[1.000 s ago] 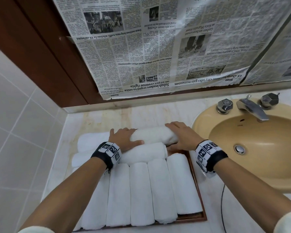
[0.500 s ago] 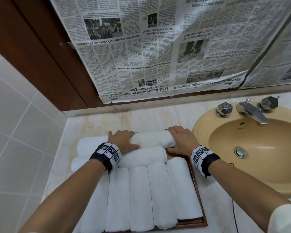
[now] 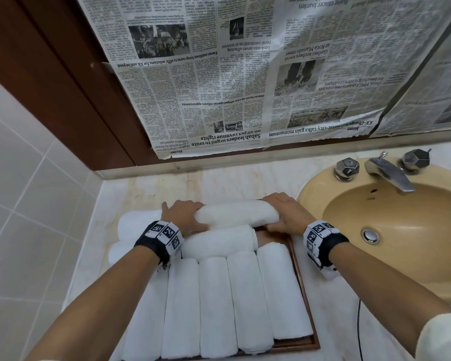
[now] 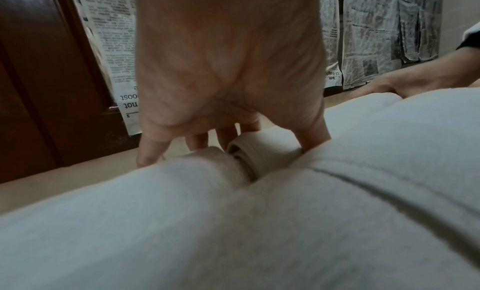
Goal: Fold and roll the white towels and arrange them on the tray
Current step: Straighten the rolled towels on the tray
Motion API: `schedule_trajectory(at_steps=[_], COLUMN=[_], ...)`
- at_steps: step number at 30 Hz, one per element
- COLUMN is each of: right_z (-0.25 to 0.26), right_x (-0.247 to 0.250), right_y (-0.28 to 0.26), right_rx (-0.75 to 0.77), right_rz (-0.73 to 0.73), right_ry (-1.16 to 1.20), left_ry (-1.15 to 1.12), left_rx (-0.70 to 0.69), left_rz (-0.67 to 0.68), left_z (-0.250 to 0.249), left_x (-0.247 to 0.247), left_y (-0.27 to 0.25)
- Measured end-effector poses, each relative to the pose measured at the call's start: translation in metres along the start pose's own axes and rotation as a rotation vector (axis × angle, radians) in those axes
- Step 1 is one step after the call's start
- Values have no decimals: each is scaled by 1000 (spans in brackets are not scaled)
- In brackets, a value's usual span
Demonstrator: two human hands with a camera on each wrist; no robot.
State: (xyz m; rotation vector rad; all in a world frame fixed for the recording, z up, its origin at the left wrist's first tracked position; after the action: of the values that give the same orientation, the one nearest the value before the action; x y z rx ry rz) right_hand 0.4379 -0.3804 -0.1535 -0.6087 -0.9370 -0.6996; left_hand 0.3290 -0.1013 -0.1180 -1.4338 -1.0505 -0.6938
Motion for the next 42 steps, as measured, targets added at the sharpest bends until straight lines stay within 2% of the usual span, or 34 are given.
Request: schedule_trajectory(at_steps=[6, 12, 15, 21, 28, 32, 35, 38, 42], right_z=[-10, 10, 10, 0, -7, -12, -3, 22, 38], right_x=[4, -1, -6, -6, -5, 3, 13, 8, -5], right_y=[0, -7, -4, -9, -9, -17, -19, -14, -9], right_rx=[9, 11, -57, -95, -127, -173, -171, -118, -86], right_rz=[97, -55, -97, -89, -48, -56, -113, -87, -18], right_ry=[97, -100, -116, 139, 304, 392, 340, 197, 17], left_ry=[-7, -7, -5, -12, -7, -39, -44, -45, -17], left_rx=[13, 14, 11, 4, 2, -55, -130, -224, -204], left_rz=[-27, -39, -40, -56, -74, -131, -175, -188, -171], left_z=[0, -1, -1, 0, 0, 4, 1, -6, -8], left_x=[-2, -4, -4, -5, -7, -10, -10, -13, -15], left_y=[-1, -2, -2, -4, -5, -9, -10, -9, -11])
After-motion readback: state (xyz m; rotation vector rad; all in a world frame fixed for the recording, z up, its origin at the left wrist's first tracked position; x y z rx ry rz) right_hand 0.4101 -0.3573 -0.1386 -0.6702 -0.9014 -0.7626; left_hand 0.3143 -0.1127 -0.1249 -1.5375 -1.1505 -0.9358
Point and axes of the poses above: each hand's wrist, its own y-axis towards the middle knuckle, its own x-axis out of the back of the hand, z = x × y, the point moved 4 cm from there along y, towards the middle knuckle, and after that the axes turned 8 degrees about -x, right-handed, at the moved point
